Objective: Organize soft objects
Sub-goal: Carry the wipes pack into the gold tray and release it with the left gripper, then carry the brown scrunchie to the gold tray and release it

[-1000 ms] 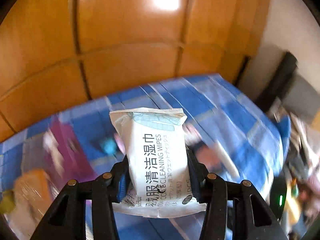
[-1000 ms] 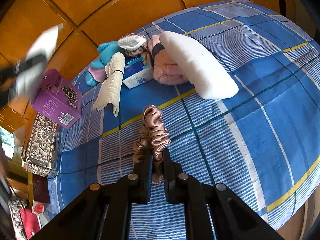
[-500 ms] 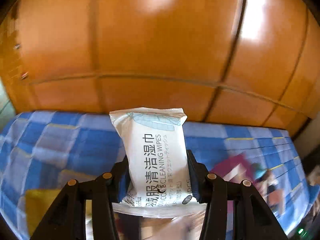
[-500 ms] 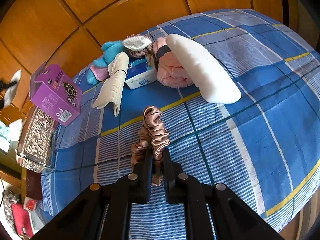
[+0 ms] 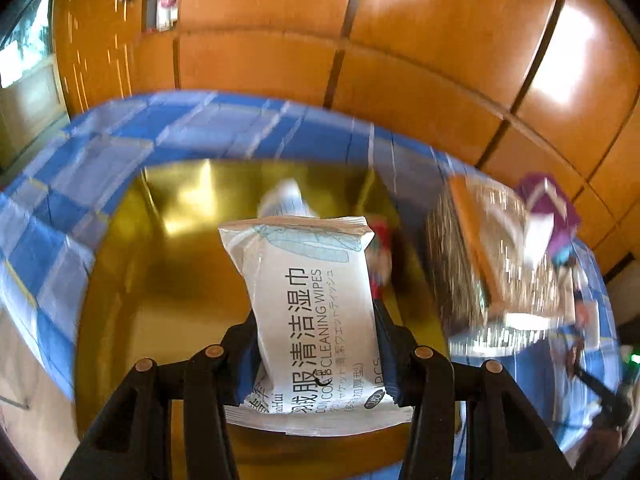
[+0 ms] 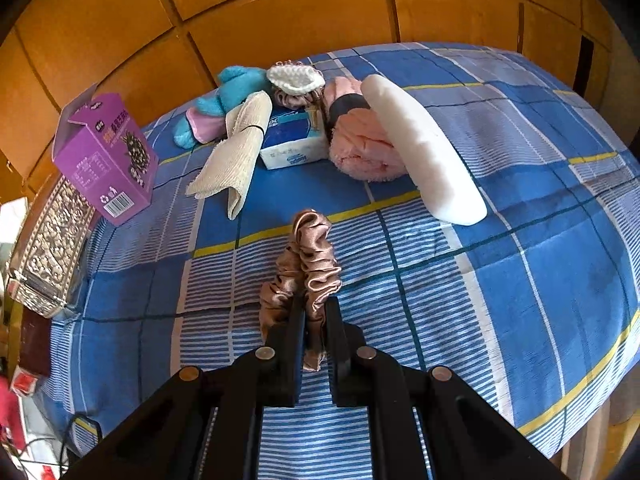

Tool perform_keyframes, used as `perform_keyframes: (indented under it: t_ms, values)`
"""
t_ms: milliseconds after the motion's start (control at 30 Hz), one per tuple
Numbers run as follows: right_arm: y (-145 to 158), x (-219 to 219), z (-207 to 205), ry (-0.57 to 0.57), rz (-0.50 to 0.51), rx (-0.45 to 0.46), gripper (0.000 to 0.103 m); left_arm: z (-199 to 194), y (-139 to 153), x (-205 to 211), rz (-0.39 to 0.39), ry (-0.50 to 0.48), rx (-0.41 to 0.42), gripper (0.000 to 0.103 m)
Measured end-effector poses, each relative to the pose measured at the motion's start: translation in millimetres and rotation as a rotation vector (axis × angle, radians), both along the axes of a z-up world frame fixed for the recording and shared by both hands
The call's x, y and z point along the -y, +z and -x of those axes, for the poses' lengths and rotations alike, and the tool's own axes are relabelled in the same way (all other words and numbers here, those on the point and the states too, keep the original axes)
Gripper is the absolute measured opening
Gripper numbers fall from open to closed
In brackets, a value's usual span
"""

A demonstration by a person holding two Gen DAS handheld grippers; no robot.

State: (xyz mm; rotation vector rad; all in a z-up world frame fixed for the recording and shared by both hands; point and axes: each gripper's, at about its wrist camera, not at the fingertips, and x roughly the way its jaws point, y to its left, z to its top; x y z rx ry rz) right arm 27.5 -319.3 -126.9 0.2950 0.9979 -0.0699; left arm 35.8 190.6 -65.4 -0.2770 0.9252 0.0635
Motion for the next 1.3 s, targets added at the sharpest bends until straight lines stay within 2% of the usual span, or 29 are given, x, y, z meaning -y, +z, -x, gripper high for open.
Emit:
perform_keyframes:
  t_ms: [100,167,267,300,367,400,533,700,967,1167,1300]
  values:
    - [0,-6,-2,-0.004,0.033,-0.008,0.008,5,-22,10,0.03,-0.004,-0.033,0.05]
    - [2,-9,-2,-0.002,0.059,-0.014,0.008,8,-30,15,0.059,-0.01,-0.051,0.052]
    - [3,-13,-4,-0.006,0.082,-0.021,0.008,6,-36,22,0.059,-0.021,-0.051,0.054]
    - [3,-13,-4,-0.01,0.082,-0.023,0.007,6,-37,24,0.059,-0.027,-0.052,0.055]
    - [4,-11,-5,-0.021,0.074,-0.027,0.007,7,-35,25,0.048,-0.025,-0.036,0.068]
    - [5,-10,-6,-0.028,0.065,-0.032,0.006,8,-34,25,0.049,-0.025,-0.027,0.07]
    - [17,-2,-10,-0.044,0.025,-0.027,0.006,18,-27,19,0.028,-0.007,0.009,0.072]
    - [49,5,-19,-0.043,0.012,0.032,0.006,27,-16,14,0.022,0.003,0.043,0.072]
    - [95,0,-84,0.009,-0.001,0.084,0.006,32,-9,12,0.033,0.0,0.069,0.072]
    - [127,-42,-143,0.091,0.034,0.112,0.006,34,-5,8,0.029,0.008,0.077,0.072]
    - [152,-86,-183,0.167,0.049,0.155,0.006,36,-3,10,0.01,-0.004,0.082,0.072]
